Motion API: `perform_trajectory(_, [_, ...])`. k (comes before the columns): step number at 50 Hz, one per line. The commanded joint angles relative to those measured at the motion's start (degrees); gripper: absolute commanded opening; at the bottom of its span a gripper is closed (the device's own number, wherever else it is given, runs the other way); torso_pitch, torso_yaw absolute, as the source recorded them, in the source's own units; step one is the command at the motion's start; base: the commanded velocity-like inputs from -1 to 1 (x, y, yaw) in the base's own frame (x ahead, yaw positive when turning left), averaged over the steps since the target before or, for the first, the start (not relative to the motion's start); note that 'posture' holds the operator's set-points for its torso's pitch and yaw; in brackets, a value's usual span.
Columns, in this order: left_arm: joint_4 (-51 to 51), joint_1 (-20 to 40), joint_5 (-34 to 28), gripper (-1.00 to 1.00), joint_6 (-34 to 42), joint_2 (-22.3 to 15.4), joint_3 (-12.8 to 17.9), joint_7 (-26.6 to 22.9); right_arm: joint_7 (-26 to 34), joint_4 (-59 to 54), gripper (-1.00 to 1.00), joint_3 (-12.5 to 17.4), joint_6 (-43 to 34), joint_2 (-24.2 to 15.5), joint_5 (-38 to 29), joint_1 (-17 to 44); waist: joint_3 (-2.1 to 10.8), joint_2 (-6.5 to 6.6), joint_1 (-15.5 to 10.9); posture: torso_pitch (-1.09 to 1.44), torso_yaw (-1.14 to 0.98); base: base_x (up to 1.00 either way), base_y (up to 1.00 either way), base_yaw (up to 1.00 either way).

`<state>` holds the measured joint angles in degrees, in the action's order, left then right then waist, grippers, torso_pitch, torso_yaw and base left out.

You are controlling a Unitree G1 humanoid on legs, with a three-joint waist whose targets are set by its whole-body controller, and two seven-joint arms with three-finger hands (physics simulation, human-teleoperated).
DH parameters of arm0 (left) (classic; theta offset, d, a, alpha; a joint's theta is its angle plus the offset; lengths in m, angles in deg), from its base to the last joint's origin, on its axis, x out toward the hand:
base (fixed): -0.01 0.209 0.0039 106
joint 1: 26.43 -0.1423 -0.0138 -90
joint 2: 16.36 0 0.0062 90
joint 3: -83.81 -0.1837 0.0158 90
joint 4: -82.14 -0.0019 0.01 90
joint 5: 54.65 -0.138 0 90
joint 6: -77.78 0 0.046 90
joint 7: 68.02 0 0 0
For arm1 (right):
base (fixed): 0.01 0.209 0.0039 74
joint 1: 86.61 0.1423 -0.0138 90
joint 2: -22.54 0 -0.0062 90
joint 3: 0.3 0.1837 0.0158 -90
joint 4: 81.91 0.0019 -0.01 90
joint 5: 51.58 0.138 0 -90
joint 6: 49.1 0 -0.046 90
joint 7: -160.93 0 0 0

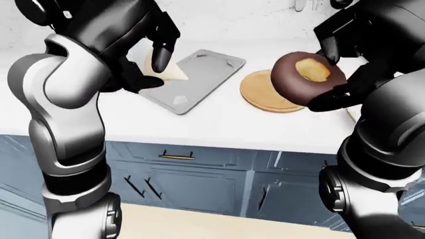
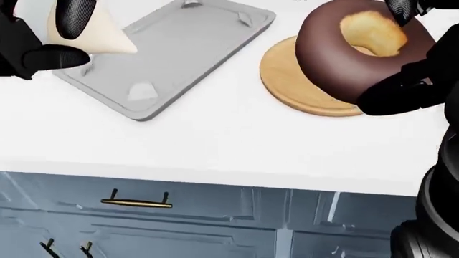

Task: Move the dessert items from the plate to the tray.

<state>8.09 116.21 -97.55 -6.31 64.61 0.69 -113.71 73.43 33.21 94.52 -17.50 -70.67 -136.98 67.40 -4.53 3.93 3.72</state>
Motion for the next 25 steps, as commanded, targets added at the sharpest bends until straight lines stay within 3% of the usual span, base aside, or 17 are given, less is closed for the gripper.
perform_trajectory(1, [1.32, 1.05, -0.36, -1.00, 0.42, -0.71, 1.55, 1.04, 0.00, 1.14, -1.00, -0.26, 0.87, 0.52, -0.48, 1.89, 1.32, 0.65, -0.08, 0.00, 0.00, 0.34, 0.55, 0.00])
perform_trajectory(2, [1.12, 0.98, -0.36, -1.00, 0.27, -0.69, 1.51, 1.23, 0.00, 1.13, -1.00, -0.10, 1.27, 0.78, -0.82, 1.91, 2.32, 4.92, -0.05, 0.00, 0.00, 0.35, 0.42, 0.00])
perform_trajectory(3, [1.08, 0.97, -0.34, -1.00, 0.32, -0.65, 1.54, 1.27, 0.00, 1.16, -1.00, 0.09, 1.55, 1.10, -0.96, 1.92, 0.01, 2.56, -0.52, 0.00, 0.00, 0.36, 0.41, 0.00])
perform_trajectory(5, [1.45, 0.76, -0.38, -1.00, 0.48, -0.55, 1.51, 1.18, 0.00, 1.16, -1.00, 0.25, 1.77, 1.65, -1.28, 1.90, 0.69, 1.78, -0.34, 0.00, 0.00, 0.27, 0.18, 0.00])
perform_trajectory(6, [1.23, 0.61, -0.42, -1.00, 0.35, -0.49, 1.47, 1.41, 0.00, 1.23, -1.00, 0.36, 2.19, 1.82, -1.70, 1.54, 0.36, 2.16, -0.18, 0.00, 0.00, 0.00, 0.00, 0.00])
perform_trajectory(7, [1.05, 0.45, -0.47, -1.00, 0.19, -0.46, 1.45, 1.62, -0.25, 1.25, -1.00, 0.56, 2.53, 2.07, -1.63, 1.41, 1.23, 2.13, -0.29, 0.00, 0.00, 0.00, 0.00, 0.00])
perform_trajectory(12, [1.96, -0.14, -0.48, -1.00, 0.49, 0.09, 1.27, 1.43, -0.50, 1.27, -1.00, 0.85, 2.53, 3.11, -1.92, 1.21, 1.02, -0.91, -1.49, 0.00, 0.00, 0.00, 0.00, 0.00])
perform_trajectory(13, [1.68, -0.12, -0.44, -1.00, 0.32, 0.12, 1.26, 1.62, -0.31, 1.19, -1.00, 0.81, 2.41, 3.26, -2.17, 1.36, 2.03, -0.84, -2.06, 0.00, 0.00, 0.08, -0.29, 0.00])
perform_trajectory(16, [1.79, -0.23, -0.38, -1.00, 0.24, 0.11, 1.32, 1.54, -0.83, 1.22, -1.00, 1.02, 2.49, 3.35, -1.79, 1.29, 1.21, 0.19, -2.56, 0.00, 0.00, 0.22, -0.34, 0.00])
perform_trajectory(25, [2.09, -0.42, -0.37, -1.00, 0.13, 0.12, 1.34, 1.37, -0.30, 1.24, -1.00, 1.56, 1.10, 2.75, -2.68, 1.24, 1.27, 1.36, -1.57, 0.00, 0.00, 0.22, -0.58, 0.00])
